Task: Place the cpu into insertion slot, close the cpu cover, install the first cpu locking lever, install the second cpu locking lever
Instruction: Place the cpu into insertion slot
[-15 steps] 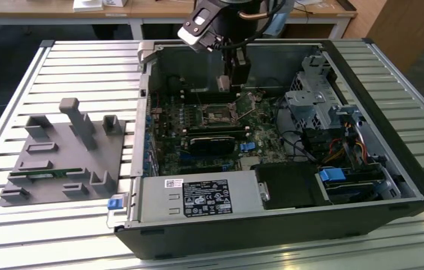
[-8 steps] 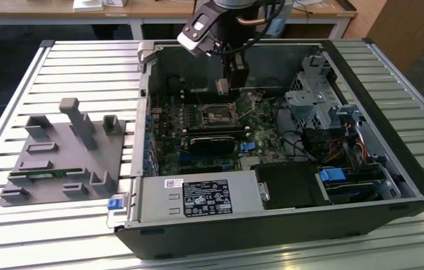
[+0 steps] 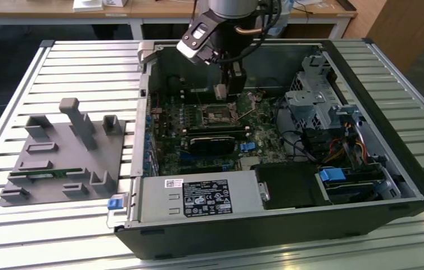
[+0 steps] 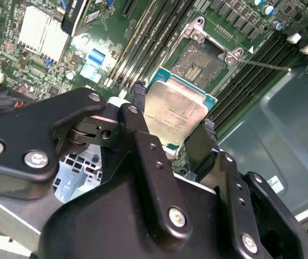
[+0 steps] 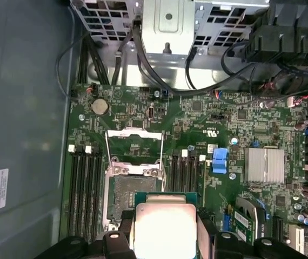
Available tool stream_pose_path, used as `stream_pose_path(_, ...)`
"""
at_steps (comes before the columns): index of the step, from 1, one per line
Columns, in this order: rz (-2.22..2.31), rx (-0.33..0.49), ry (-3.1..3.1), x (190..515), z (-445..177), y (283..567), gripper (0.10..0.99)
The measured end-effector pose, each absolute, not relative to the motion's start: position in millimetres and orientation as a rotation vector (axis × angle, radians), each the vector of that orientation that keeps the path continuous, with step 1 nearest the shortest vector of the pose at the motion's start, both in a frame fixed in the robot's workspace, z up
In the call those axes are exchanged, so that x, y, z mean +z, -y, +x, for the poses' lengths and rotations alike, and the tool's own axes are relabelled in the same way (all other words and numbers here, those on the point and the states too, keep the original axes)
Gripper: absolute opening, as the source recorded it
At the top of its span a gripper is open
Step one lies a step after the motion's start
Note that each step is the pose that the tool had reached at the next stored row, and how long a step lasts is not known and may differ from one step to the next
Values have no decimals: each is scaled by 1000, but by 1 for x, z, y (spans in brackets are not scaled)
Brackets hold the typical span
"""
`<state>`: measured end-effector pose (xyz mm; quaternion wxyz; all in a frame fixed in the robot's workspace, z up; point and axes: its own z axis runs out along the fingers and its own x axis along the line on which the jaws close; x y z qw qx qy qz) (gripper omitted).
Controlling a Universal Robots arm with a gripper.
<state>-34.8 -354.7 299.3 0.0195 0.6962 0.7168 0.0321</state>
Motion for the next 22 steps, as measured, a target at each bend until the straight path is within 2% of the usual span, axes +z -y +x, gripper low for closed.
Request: stream_pose_path(22, 2165, 90, -2229, 272, -35, 355, 541)
